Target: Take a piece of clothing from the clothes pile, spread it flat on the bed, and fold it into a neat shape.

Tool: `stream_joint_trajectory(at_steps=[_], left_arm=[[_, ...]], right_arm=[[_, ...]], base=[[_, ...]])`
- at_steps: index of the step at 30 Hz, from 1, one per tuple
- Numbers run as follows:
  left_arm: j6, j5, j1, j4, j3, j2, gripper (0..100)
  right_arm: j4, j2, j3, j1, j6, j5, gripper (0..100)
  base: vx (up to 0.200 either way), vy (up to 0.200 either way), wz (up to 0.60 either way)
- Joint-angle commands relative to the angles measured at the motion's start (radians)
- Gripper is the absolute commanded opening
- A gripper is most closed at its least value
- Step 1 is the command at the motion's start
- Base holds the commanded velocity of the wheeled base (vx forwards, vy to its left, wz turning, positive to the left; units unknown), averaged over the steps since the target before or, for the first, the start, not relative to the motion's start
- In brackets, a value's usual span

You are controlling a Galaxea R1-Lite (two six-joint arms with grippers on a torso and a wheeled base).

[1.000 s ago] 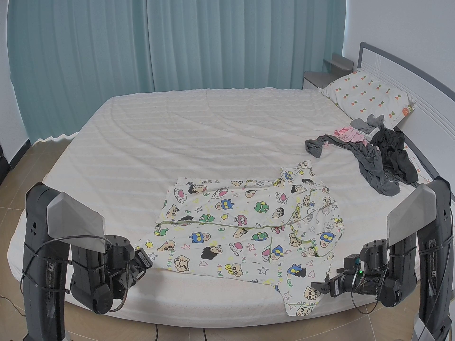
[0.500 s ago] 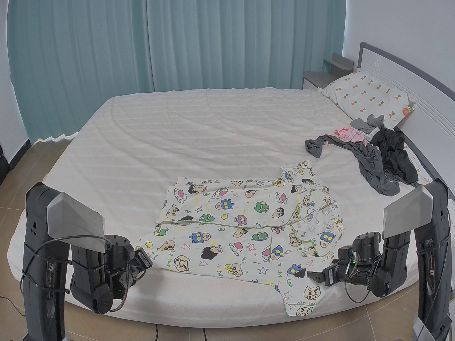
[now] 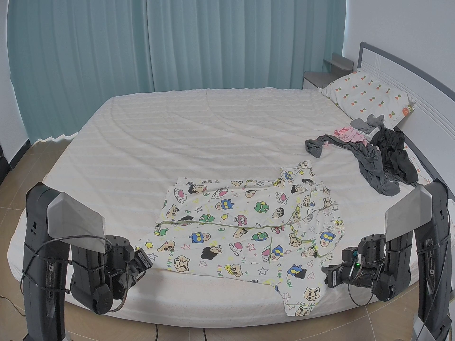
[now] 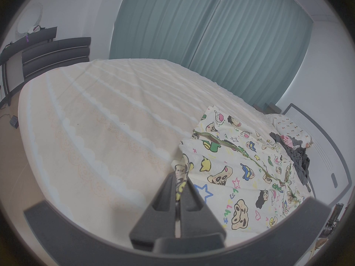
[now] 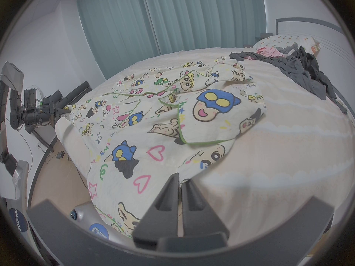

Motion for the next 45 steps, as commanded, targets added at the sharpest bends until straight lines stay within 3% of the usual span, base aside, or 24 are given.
stream_joint_trajectory(at_steps=[1,15,19,22,27,28,39,42,45], left_arm=[[0.003,-0.002,-0.003,-0.018,0.013,-0.001,0],[0.004,-0.002,-0.046,-0.018,0.044,-0.001,0],[0.004,-0.004,-0.061,-0.018,0.055,-0.002,0],[0.004,-0.004,-0.061,-0.018,0.053,-0.002,0],[0.003,-0.002,-0.059,-0.018,0.053,-0.001,0],[0.004,-0.002,-0.059,-0.018,0.053,-0.001,0],[0.000,-0.007,-0.058,-0.018,0.053,0.002,0],[0.000,-0.007,-0.059,-0.018,0.053,0.005,0],[0.000,-0.005,-0.059,-0.018,0.053,0.005,0]], right_arm=[[-0.001,-0.013,0.010,-0.019,-0.001,-0.001,0],[0.020,-0.056,-0.008,-0.056,-0.004,0.001,0],[0.081,-0.084,-0.013,-0.070,-0.004,0.007,0],[0.104,-0.090,0.015,-0.049,-0.004,0.044,0],[0.104,-0.084,0.027,-0.004,-0.002,0.049,0],[0.104,-0.087,0.038,0.002,-0.002,0.056,100],[0.091,-0.067,0.152,0.011,-0.010,0.147,100],[-0.021,-0.024,0.185,-0.018,-0.021,0.144,100],[-0.049,0.029,0.208,-0.053,-0.110,0.145,100]], base=[[0.000,0.000,0.00],[0.000,0.000,0.00],[0.000,0.000,0.00],[0.000,0.000,0.00],[0.000,0.000,0.00],[0.000,0.000,0.00],[0.000,0.000,0.00],[0.000,0.000,0.00],[0.000,0.000,0.00]])
